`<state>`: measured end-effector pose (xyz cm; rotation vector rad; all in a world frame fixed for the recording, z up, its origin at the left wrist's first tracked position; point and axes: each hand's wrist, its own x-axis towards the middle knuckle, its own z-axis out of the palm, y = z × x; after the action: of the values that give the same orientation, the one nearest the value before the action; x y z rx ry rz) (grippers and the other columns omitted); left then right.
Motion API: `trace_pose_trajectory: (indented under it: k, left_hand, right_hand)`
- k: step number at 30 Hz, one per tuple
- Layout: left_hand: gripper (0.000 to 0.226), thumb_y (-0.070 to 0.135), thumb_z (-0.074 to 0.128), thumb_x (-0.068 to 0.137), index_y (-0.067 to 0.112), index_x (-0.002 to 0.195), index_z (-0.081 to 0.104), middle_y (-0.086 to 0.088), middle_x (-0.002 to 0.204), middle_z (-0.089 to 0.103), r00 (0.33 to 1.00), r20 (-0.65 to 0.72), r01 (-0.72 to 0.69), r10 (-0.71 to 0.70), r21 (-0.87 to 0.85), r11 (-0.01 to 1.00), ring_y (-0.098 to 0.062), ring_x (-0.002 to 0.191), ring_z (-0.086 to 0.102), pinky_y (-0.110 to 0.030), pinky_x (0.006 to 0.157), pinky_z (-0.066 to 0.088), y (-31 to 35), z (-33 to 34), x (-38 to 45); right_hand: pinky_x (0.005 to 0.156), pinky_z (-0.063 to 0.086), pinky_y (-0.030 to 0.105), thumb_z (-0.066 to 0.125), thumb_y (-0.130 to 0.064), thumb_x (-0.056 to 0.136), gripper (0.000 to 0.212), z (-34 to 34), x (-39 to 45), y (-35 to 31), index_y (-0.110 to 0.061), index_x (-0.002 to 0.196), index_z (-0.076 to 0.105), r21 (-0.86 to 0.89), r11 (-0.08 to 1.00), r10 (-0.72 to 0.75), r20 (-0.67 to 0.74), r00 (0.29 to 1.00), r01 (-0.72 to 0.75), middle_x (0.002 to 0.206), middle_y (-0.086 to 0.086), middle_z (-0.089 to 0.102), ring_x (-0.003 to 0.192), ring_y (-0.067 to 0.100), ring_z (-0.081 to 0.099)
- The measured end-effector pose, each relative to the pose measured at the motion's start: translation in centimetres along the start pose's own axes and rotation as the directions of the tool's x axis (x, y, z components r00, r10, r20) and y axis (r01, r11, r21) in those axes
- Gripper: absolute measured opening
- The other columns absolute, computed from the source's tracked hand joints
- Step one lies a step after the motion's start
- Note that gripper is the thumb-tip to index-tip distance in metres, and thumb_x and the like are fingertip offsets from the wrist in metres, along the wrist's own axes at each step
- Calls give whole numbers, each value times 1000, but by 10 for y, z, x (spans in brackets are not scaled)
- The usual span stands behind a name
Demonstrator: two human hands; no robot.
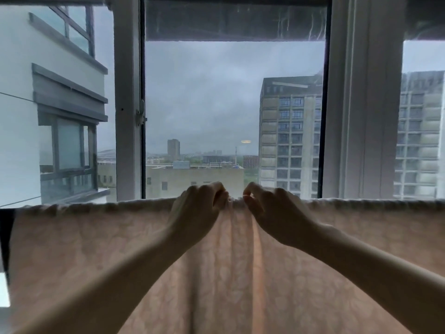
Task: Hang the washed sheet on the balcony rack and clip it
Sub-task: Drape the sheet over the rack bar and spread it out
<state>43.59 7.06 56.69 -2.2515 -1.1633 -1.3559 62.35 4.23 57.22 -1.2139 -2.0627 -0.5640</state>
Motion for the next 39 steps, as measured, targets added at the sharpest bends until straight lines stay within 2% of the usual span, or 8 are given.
trace_pose_trajectory:
  k: [5, 8, 13, 17, 24, 29, 33, 39]
  left_hand:
    - [20, 31, 52, 97, 21, 101, 68, 4, 97, 73, 999, 13, -32, 31, 63, 998, -7, 79, 68, -30, 73, 57, -25, -29, -11]
    - [23, 32, 53, 96, 20, 107, 70, 1, 106, 72, 998, -35, 51, -49, 68, 996, -10, 87, 69, -31, 78, 57, -49, -53, -19]
    - [21, 28, 53, 96, 20, 106, 69, 0, 98, 73, 991, 14, 132, -135, 146, 980, -6, 82, 66, -15, 70, 46, -91, -82, -44]
    - [18, 11, 62, 91, 16, 106, 71, 1, 97, 73, 991, 4, 132, -136, 193, 972, -4, 83, 66, -6, 75, 41, -109, -99, -60]
    - [14, 10, 68, 86, 22, 90, 72, 5, 83, 73, 989, -55, 147, -138, 231, 962, -9, 77, 68, -35, 76, 58, -109, -104, -52]
    - [12, 11, 64, 89, 20, 92, 72, 2, 85, 73, 980, -86, 191, -178, 176, 966, -12, 79, 68, -33, 77, 56, -94, -97, -33]
    - [12, 11, 62, 90, 19, 92, 72, 3, 86, 74, 983, -71, 178, -169, 139, 974, -10, 79, 68, -29, 77, 55, -91, -87, -26]
    - [21, 19, 51, 97, 15, 88, 69, 1, 80, 71, 959, 29, 276, -283, 139, 951, -12, 74, 65, -35, 71, 53, -107, -80, -40]
  right_hand:
    - [69, 54, 31, 39, -42, 99, 25, -3, 5, -2, -24, 106, 55, -26, 999, -33, -13, 999, 33, 94, -6, 65, 76, 10, 62]
    - [72, 51, 29, 43, -39, 98, 24, -3, 13, -11, -22, 108, 57, -6, 998, -59, -24, 998, 59, 100, -5, 66, 84, 11, 62]
    - [74, 53, 34, 45, -40, 98, 25, 9, 25, -31, -21, 106, 59, 33, 993, -113, -9, 994, 113, 99, -4, 67, 84, 13, 63]
    - [68, 55, 35, 40, -42, 99, 28, 18, 33, -41, -21, 99, 60, 34, 988, -151, -3, 989, 151, 91, -6, 65, 73, 11, 61]
    - [62, 54, 36, 47, -37, 98, 21, 28, 40, -52, -20, 89, 55, 29, 987, -160, -13, 987, 161, 78, -5, 62, 64, 13, 60]
    - [57, 39, 29, 47, -34, 98, 21, 27, 49, -54, -19, 85, 54, 20, 993, -111, -55, 992, 113, 74, -4, 62, 61, 16, 55]
    - [60, 47, 30, 51, -30, 95, 14, 33, 53, -61, -22, 88, 60, 153, 986, -50, -102, 994, 65, 76, -4, 68, 68, 18, 64]
    - [61, 43, 26, 42, -51, 95, 26, 45, 42, -63, -33, 105, 58, 176, 980, -85, -64, 994, 95, 95, -14, 70, 75, 9, 64]
